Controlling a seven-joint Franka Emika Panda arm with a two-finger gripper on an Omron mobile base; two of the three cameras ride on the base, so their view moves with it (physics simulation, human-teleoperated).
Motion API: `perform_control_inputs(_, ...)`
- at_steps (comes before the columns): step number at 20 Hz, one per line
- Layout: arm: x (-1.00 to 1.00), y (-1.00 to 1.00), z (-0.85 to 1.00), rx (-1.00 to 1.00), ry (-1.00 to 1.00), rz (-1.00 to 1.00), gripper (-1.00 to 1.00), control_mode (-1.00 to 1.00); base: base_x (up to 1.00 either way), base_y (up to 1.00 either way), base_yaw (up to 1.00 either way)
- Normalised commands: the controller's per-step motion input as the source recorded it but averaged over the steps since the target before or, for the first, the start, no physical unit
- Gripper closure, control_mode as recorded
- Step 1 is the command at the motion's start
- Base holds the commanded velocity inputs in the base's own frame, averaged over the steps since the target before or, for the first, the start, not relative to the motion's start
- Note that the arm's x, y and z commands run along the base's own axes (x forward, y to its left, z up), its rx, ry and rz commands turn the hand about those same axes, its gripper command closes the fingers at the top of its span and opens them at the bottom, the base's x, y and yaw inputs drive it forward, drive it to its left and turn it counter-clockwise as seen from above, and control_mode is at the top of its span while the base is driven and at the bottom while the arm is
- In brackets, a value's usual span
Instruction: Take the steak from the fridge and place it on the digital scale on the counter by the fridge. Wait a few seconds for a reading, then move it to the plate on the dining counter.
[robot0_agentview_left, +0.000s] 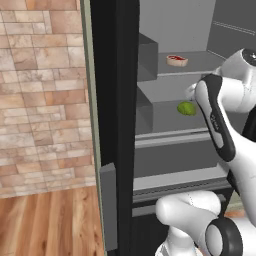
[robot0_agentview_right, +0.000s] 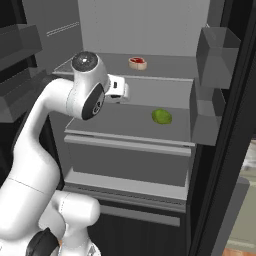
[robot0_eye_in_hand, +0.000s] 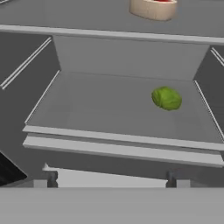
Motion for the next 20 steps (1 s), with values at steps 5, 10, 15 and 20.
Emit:
perform_control_inputs(5, 0.02, -0.24, 0.56, 0.00, -0.07, 0.00, -1.00, -1.00, 0.00, 0.00, 0.00)
perform_control_inputs(10, 0.20, -0.21, 0.49, 0.00, 0.00, 0.00, -1.00, -1.00, 0.00, 0.00, 0.00)
perform_control_inputs(15, 0.44, -0.10, 0.41, 0.00, 0.00, 0.00, -1.00, -1.00, 0.00, 0.00, 0.00)
perform_control_inputs(20, 0.61, -0.03, 0.26, 0.01, 0.00, 0.00, -1.00, -1.00, 0.00, 0.00, 0.00)
